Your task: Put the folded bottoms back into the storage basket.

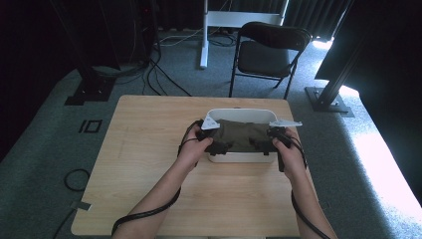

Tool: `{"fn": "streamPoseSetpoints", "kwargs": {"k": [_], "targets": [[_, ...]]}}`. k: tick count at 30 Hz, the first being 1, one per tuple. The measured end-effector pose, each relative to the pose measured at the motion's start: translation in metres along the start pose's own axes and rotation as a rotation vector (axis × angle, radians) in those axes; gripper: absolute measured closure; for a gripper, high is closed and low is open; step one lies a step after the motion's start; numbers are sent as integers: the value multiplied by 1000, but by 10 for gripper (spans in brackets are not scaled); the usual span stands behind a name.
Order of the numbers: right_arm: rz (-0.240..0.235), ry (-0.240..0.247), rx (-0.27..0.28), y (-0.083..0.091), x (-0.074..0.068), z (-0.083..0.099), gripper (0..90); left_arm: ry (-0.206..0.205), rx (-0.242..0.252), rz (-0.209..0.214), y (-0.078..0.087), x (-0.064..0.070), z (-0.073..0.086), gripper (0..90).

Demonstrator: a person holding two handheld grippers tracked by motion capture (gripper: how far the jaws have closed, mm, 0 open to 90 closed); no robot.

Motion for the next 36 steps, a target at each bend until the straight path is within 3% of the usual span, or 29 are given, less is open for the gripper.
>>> {"fn": "streamPoseSetpoints", "kwargs": {"k": [10, 15, 20, 24, 36], "targets": [[-13, 28, 23, 15, -11, 10, 115, -2, 14, 21, 11, 12, 10, 171], [-10, 38, 31, 22, -15, 17, 114, -25, 6, 15, 16, 16, 20, 171], [0, 36, 43, 28, -15, 28, 114, -32, -2, 21, 21, 20, 30, 171], [5, 37, 47, 34, -16, 37, 114, -51, -12, 2, 23, 20, 39, 171], [12, 28, 48, 39, -14, 70, 114, -39, -22, 25, 29, 28, 61, 171]]}}
Point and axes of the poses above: each handheld gripper's, and its own axes: y roughly backward along the jaws, z roughly out of its underside, x roughly to its right, the point moved 6 cm from there along -y, roughly forward along the jaws, and after that the axes turned 6 degrees about -z, right-handed, at the moved point
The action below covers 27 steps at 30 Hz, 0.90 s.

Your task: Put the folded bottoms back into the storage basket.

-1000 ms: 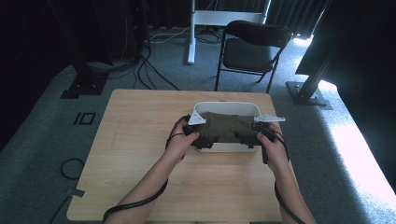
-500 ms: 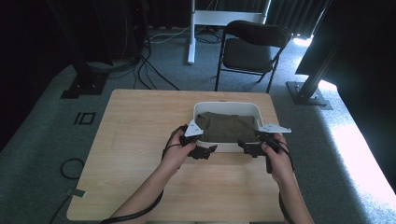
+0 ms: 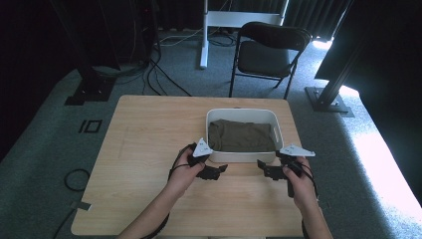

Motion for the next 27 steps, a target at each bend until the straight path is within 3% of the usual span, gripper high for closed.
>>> {"fn": "streamPoseSetpoints", "kwargs": {"k": [12, 27], "targets": [[-2, -7, -39, -8, 4, 32, 114, -7, -57, -1, -5, 0, 34, 171], [22, -33, -76, -10, 15, 58, 114, -15, -125, -20, -9, -5, 66, 171]]}}
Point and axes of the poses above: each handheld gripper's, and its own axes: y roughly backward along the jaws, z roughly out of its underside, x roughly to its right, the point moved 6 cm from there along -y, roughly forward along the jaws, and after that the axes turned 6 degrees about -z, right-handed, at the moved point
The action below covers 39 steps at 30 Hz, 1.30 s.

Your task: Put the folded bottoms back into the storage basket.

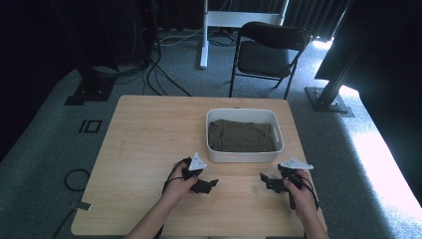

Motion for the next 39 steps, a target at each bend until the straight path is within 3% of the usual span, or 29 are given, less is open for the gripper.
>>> {"fn": "streamPoseSetpoints", "kwargs": {"k": [4, 7, 18, 22, 30, 34, 39], "targets": [[16, -8, -13, 0, 4, 7, 115, -10, -37, -42, 0, -4, 9, 171], [44, -9, -22, 1, 8, 11, 115, 4, -43, -48, 0, -6, 14, 171], [78, -40, -50, 1, 18, 28, 114, 16, -71, -76, -1, -8, 31, 171], [137, -10, -76, 3, 22, 31, 111, -5, -86, -114, -1, -12, 39, 171], [147, -3, -81, 3, 21, 31, 111, 24, -81, -149, 1, -13, 42, 152], [147, -3, -80, 3, 21, 31, 111, 70, -91, -195, 0, -12, 42, 100], [147, -3, -80, 3, 21, 31, 111, 80, -92, -202, 1, -12, 43, 96]]}}
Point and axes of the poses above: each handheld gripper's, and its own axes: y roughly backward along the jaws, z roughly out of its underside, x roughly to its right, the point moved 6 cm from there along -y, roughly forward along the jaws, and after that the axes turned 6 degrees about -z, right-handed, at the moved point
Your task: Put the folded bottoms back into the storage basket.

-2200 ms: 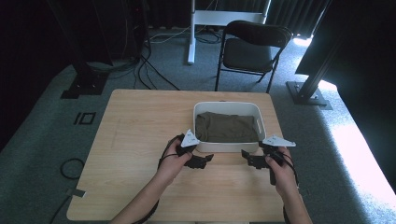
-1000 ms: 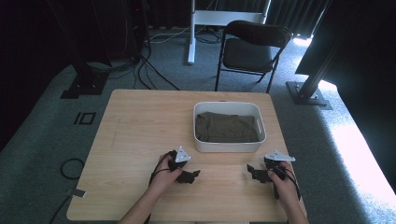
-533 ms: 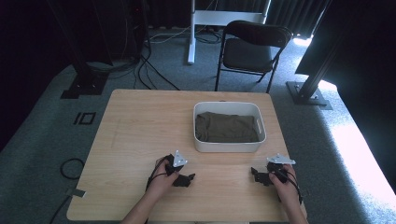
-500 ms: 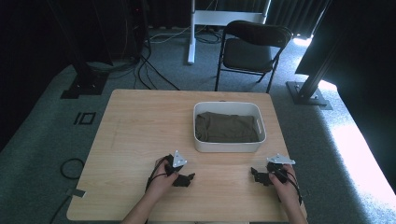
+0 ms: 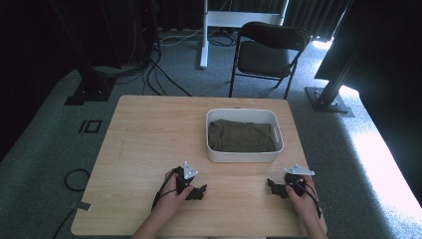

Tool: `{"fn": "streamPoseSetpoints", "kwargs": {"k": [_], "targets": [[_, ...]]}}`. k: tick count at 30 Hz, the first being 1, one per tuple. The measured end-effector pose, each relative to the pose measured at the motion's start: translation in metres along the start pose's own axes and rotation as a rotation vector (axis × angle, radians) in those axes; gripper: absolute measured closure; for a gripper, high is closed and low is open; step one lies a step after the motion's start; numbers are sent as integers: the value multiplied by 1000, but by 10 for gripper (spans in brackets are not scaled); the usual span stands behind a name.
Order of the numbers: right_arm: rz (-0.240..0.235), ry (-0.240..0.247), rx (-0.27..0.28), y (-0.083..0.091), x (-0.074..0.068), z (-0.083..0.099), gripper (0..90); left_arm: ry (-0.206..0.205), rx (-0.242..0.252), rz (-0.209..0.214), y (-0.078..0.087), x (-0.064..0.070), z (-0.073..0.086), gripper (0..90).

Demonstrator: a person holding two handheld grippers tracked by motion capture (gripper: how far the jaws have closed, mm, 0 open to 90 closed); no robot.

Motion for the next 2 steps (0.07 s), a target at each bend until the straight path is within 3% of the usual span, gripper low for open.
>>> {"fn": "streamPoseSetpoints", "kwargs": {"k": [2], "targets": [[0, 0, 0, 0, 0, 0, 111, 0, 0, -1, 0, 0, 0, 94]]}}
Point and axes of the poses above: each handheld gripper's, and its own axes: y roughly backward along the jaws, z roughly out of its underside, x roughly to its right, the point moved 6 cm from there along -y, roughly forward along the jaws, and after that the axes turned 6 degrees about -z, right-handed, at the moved point
